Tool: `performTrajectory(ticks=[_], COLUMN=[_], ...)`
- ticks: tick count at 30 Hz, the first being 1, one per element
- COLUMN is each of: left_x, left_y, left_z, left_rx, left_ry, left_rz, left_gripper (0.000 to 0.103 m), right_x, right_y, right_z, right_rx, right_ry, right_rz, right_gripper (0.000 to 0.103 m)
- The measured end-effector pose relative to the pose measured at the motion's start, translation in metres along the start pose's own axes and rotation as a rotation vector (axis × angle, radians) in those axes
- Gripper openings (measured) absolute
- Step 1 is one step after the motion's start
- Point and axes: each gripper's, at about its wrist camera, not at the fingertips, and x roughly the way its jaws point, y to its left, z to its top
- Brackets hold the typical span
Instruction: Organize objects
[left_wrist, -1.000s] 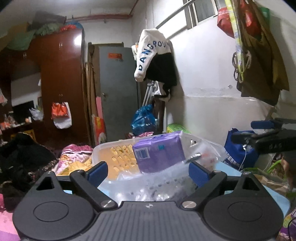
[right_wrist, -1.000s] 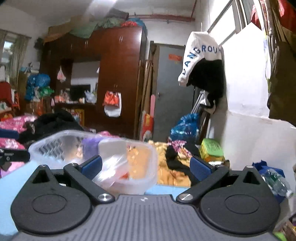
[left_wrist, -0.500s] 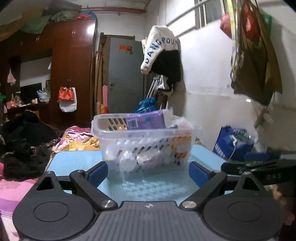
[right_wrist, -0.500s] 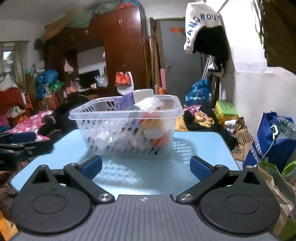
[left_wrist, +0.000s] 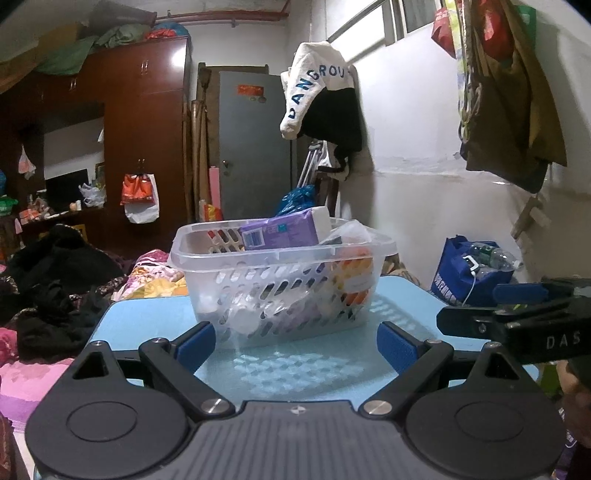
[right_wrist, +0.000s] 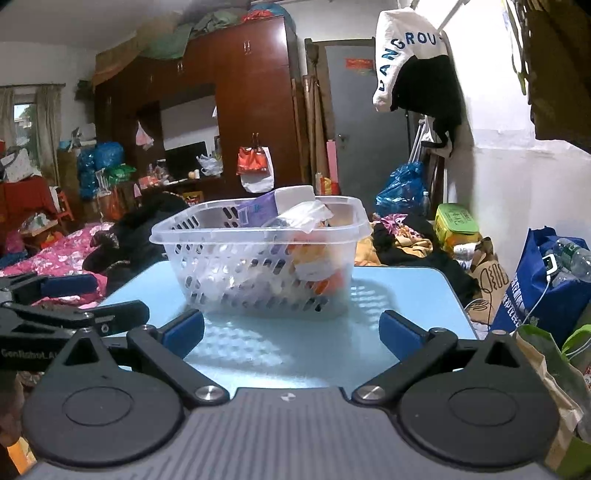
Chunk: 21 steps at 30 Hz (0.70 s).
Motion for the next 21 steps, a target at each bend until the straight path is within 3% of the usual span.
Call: performTrajectory(ticks=[21], left_x=[-0.0023], left_y=[0.0021], left_z=[0.0007], left_rx=[-0.001], left_ry=[-0.007], left_rz=[0.019], left_gripper=[0.096], right_x=[0.0], right_y=[-0.0034], right_z=[-0.0032], right_rx=[0.011], right_ry=[0.01], right_rz=[0.026], right_gripper=[0.103])
